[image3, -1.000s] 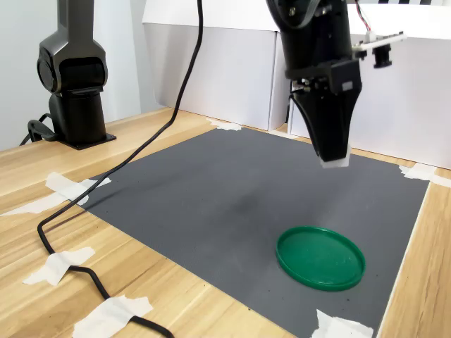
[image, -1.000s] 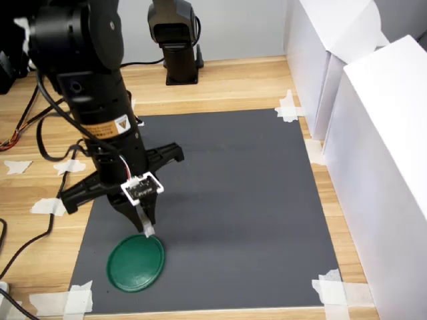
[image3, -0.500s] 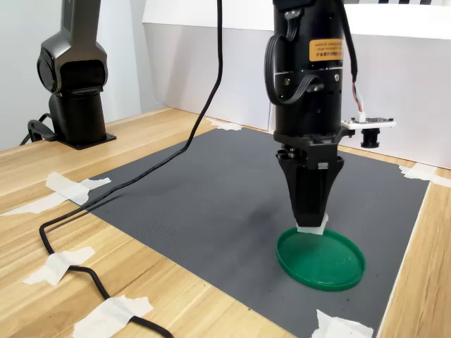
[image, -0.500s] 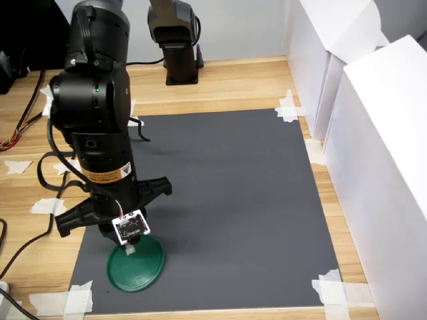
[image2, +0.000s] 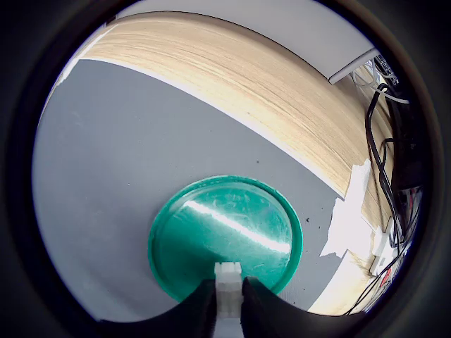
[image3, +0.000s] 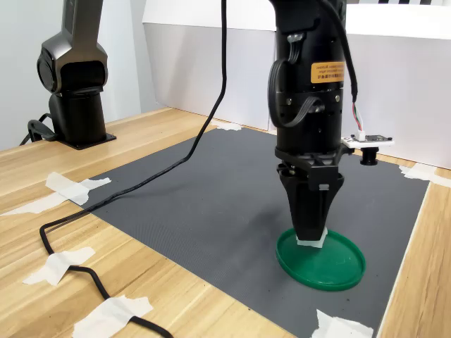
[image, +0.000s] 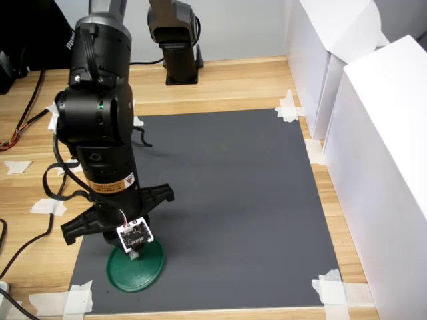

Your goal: Grasp a white terminal and put it on the green lid.

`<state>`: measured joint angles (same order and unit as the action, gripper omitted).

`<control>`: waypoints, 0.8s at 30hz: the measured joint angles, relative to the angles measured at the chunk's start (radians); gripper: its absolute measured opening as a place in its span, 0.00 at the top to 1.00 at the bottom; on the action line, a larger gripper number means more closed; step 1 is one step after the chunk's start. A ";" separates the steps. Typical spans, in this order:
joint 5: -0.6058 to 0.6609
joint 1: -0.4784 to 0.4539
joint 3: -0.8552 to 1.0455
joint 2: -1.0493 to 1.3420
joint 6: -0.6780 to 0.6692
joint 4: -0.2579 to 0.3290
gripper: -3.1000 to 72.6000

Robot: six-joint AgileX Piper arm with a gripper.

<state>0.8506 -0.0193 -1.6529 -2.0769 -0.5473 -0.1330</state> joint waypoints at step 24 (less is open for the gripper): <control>-0.055 0.000 0.009 0.168 -0.006 0.150 0.37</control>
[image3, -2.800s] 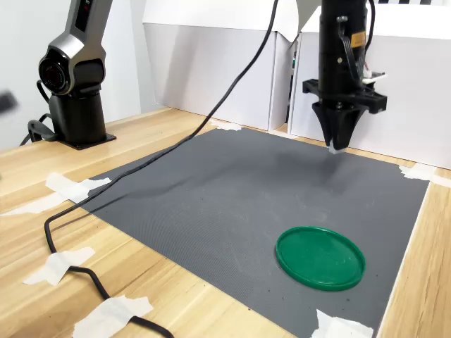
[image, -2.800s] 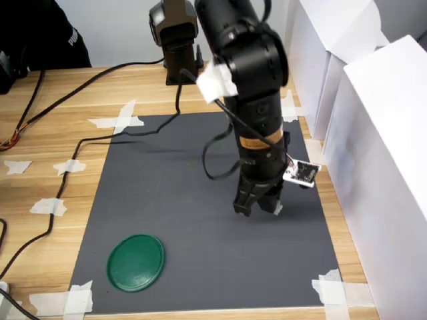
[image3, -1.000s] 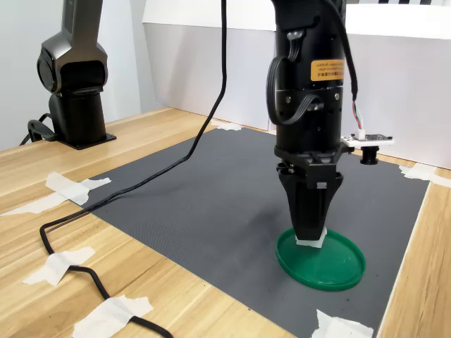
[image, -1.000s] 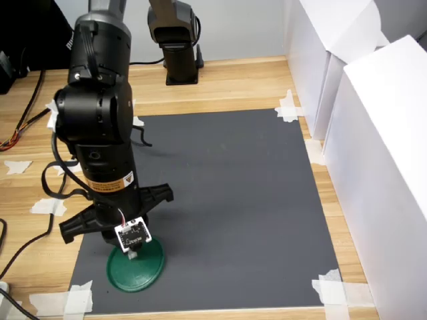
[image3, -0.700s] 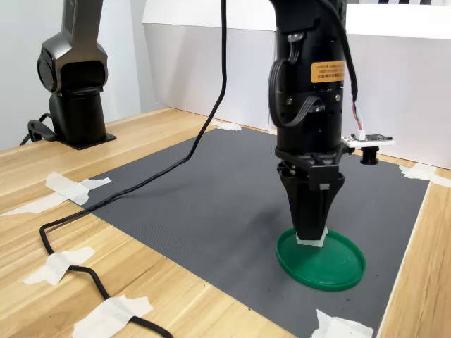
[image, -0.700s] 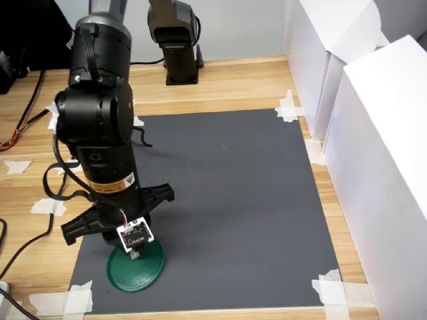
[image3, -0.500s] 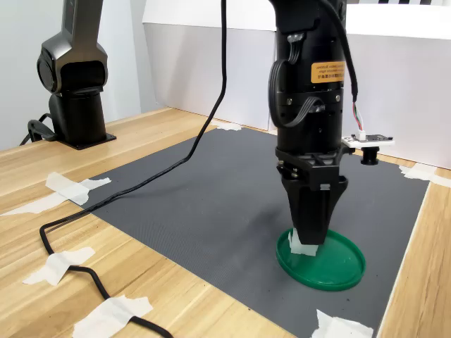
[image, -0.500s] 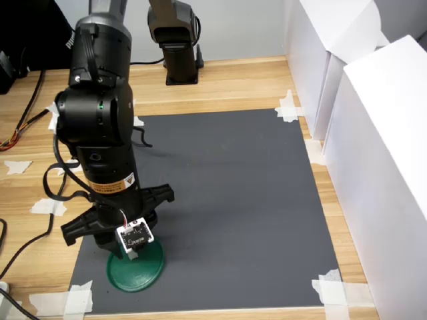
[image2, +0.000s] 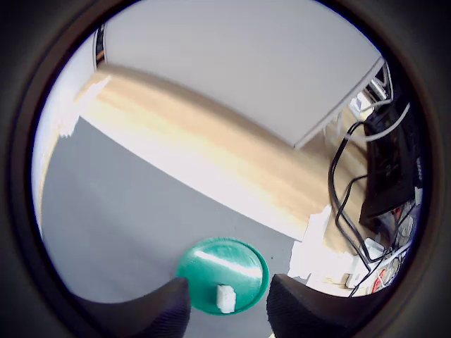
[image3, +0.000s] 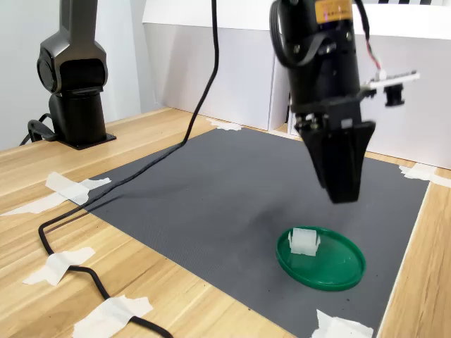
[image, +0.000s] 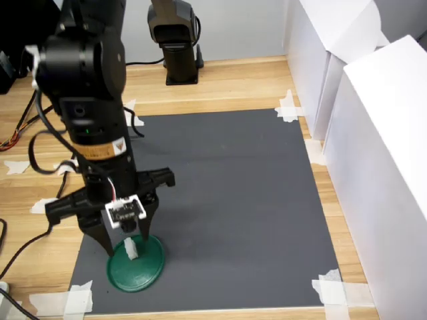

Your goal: Grasp a white terminal and put it on the green lid.

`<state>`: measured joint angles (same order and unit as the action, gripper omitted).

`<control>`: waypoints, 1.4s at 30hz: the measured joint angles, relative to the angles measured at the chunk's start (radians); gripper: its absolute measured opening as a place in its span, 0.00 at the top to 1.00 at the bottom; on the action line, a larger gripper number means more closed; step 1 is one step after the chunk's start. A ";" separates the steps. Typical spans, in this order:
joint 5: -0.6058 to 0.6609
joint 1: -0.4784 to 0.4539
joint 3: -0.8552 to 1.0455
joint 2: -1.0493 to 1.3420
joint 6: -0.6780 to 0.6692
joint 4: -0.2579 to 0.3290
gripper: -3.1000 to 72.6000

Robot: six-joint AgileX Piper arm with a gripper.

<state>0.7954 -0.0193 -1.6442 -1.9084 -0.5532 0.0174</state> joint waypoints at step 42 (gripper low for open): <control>-0.344 0.298 1.079 1.242 0.290 0.187 0.98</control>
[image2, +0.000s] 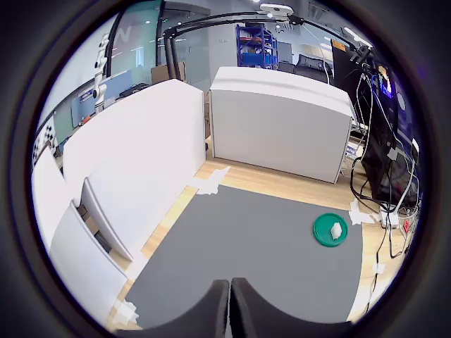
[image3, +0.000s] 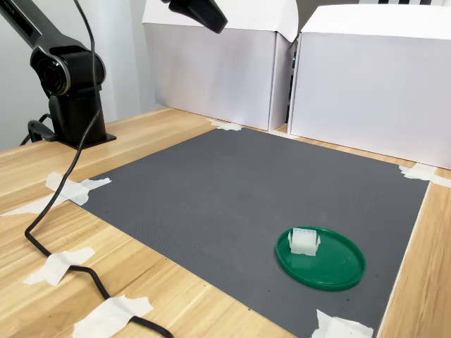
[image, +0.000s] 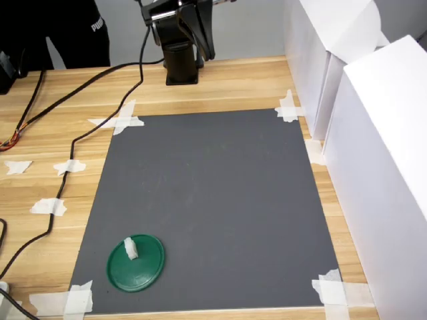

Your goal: Grasp a white terminal and put it on the green lid.

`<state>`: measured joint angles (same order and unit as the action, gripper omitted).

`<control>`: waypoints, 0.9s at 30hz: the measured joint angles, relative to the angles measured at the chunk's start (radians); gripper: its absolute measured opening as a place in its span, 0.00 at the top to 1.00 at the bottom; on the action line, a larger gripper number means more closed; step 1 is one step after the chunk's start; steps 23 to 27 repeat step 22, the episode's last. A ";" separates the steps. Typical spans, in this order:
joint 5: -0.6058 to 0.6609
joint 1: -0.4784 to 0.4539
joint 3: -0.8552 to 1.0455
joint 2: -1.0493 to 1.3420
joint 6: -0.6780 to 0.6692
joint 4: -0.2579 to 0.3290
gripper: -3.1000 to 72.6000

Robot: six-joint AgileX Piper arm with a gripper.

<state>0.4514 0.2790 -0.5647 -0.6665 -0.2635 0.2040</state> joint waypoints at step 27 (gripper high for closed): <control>-0.025 -0.176 0.346 0.457 -0.161 0.140 0.98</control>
